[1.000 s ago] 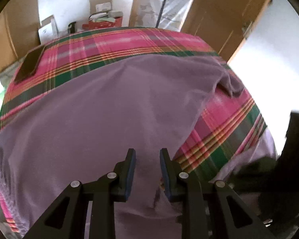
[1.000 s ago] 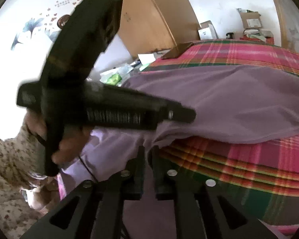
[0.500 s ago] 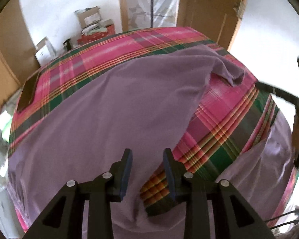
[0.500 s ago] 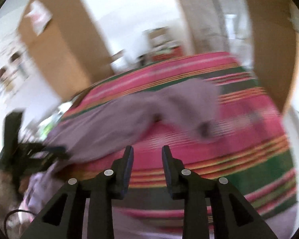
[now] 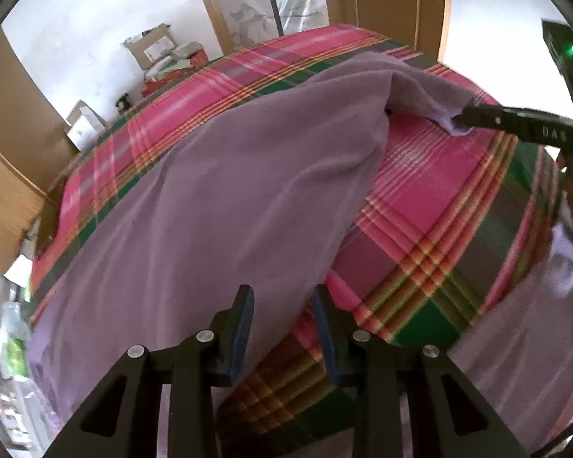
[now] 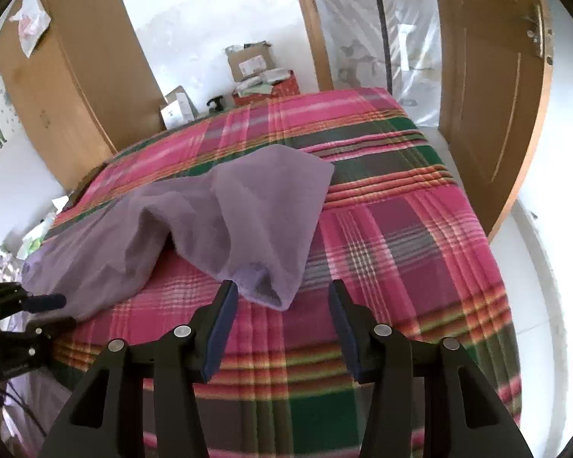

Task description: Fold clothes

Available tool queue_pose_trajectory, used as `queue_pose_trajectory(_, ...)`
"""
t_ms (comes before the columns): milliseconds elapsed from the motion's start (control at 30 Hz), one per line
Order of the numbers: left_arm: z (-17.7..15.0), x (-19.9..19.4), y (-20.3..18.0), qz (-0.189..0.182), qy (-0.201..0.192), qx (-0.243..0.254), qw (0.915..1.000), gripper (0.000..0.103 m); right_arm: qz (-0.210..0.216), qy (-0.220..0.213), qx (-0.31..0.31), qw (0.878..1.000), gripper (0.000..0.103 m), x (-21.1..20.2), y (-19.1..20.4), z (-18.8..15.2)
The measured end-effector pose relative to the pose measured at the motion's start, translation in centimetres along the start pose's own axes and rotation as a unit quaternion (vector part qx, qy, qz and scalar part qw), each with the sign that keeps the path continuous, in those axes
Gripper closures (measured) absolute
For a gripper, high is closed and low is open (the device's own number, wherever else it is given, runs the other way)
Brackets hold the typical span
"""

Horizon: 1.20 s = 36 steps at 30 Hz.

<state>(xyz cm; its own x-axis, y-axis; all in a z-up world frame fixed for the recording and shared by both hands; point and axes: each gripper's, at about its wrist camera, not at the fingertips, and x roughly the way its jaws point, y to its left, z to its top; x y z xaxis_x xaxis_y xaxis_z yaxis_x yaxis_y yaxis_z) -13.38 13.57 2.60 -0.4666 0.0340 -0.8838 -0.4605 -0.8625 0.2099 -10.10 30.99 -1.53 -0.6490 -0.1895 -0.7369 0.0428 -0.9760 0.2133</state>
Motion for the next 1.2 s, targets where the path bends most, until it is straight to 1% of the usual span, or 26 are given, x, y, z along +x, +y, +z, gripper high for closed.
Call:
queue_pose_trajectory(67, 0.1, 0.3, -0.3, 0.011, 0.000, 0.008, 0.9999, 0.070, -0.008, 0.004, -0.004, 1.000, 0.052, 0.7, 0.1, 0.1)
queue_pose_trajectory(133, 0.1, 0.6, -0.5, 0.014, 0.000, 0.014, 0.9998, 0.070, -0.015, 0.007, -0.009, 1.000, 0.052, 1.2, 0.2, 0.2)
queue_pose_trajectory(200, 0.1, 0.6, -0.8, 0.024, -0.004, 0.025, 0.9994, 0.070, -0.018, 0.010, 0.000, 1.000, 0.054, 1.7, -0.1, 0.4)
queue_pose_trajectory(267, 0.0, 0.6, -1.2, 0.034, -0.009, 0.036, 0.9987, 0.070, -0.029, 0.009, 0.001, 1.000, 0.072, 2.0, -0.3, 0.5)
queue_pose_trajectory(300, 0.0, 0.7, -1.3, 0.038, -0.011, 0.041, 0.9983, 0.070, -0.034, 0.009, 0.002, 0.999, 0.076, 2.2, -0.4, 0.5)
queue_pose_trajectory(367, 0.0, 0.7, -1.7, 0.048, -0.016, 0.052, 0.9973, 0.070, -0.033, 0.008, 0.001, 0.999, 0.088, 2.2, -0.5, 0.7)
queue_pose_trajectory(433, -0.1, 0.7, -2.0, 0.058, -0.021, 0.063, 0.9961, 0.070, -0.029, 0.007, -0.001, 1.000, 0.092, 2.2, -0.6, 1.0)
queue_pose_trajectory(567, -0.6, 0.6, -2.9, 0.069, -0.026, 0.095, 0.9927, 0.071, -0.033, 0.004, 0.001, 0.999, 0.093, 2.1, -0.7, 1.3)
queue_pose_trajectory(667, -0.9, 0.6, -3.6, 0.077, -0.044, 0.125, 0.9882, 0.072, -0.032, 0.006, 0.004, 0.999, 0.093, 2.4, -1.0, 1.7)
queue_pose_trajectory(733, -0.8, 0.6, -3.9, 0.081, -0.045, 0.129, 0.9872, 0.072, -0.033, 0.007, 0.001, 0.999, 0.093, 2.3, -0.9, 1.6)
queue_pose_trajectory(867, -0.4, 0.9, -3.4, 0.072, -0.048, 0.118, 0.9892, 0.072, -0.031, 0.007, 0.008, 0.999, 0.093, 2.4, -1.2, 1.7)
queue_pose_trajectory(900, -0.3, 1.0, -3.1, 0.065, -0.050, 0.113, 0.9902, 0.072, -0.032, 0.005, 0.007, 0.999, 0.093, 2.3, -1.2, 1.7)
queue_pose_trajectory(967, -0.2, 1.0, -2.3, 0.029, -0.042, 0.090, 0.9947, 0.087, -0.035, 0.001, -0.003, 0.999, 0.093, 2.0, -1.0, 1.7)
queue_pose_trajectory(1000, -0.2, 1.1, -2.0, 0.014, -0.036, 0.077, 0.9963, 0.098, -0.037, -0.001, -0.008, 0.999, 0.094, 1.9, -0.9, 1.8)
queue_pose_trajectory(1067, -0.1, 1.0, -1.2, 0.009, -0.035, 0.058, 0.9976, 0.098, -0.041, -0.006, -0.014, 0.999, 0.097, 1.7, -0.9, 1.9)
queue_pose_trajectory(1200, -0.2, -0.4, 0.0, -0.008, -0.057, 0.031, 0.9978, 0.099, -0.053, -0.016, -0.017, 0.998, 0.097, 1.1, -1.4, 2.2)
